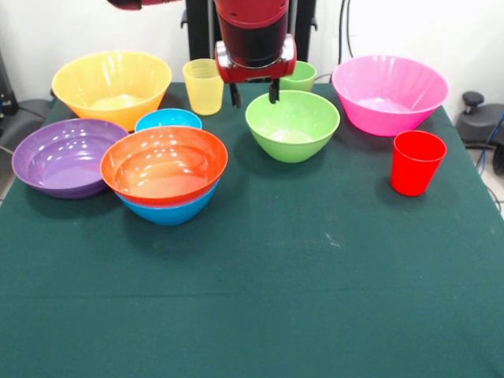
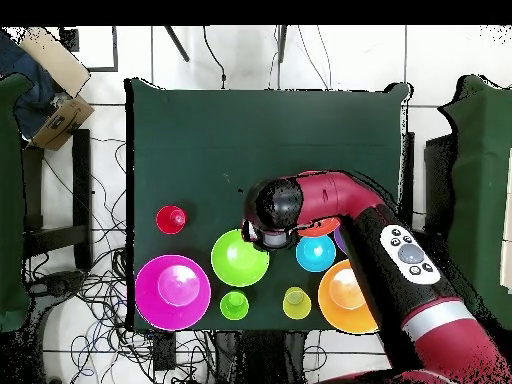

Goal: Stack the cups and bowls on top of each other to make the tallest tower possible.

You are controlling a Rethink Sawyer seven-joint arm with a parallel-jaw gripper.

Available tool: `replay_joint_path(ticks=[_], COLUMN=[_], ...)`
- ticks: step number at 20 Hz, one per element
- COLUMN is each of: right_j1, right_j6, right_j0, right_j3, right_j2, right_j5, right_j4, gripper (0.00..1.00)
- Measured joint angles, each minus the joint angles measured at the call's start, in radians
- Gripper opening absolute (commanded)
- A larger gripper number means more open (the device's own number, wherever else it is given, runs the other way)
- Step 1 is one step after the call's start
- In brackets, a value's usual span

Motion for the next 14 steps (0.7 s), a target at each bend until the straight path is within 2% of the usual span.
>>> replay_joint_path(ticks=[14], right_j1=[0.077], right_j6=[0.000], right_j0=[-0.005], right_j3=[-0.001], right_j2=[-0.015], right_j5=[-0.090], right_j4=[-0.044], gripper=[1.00])
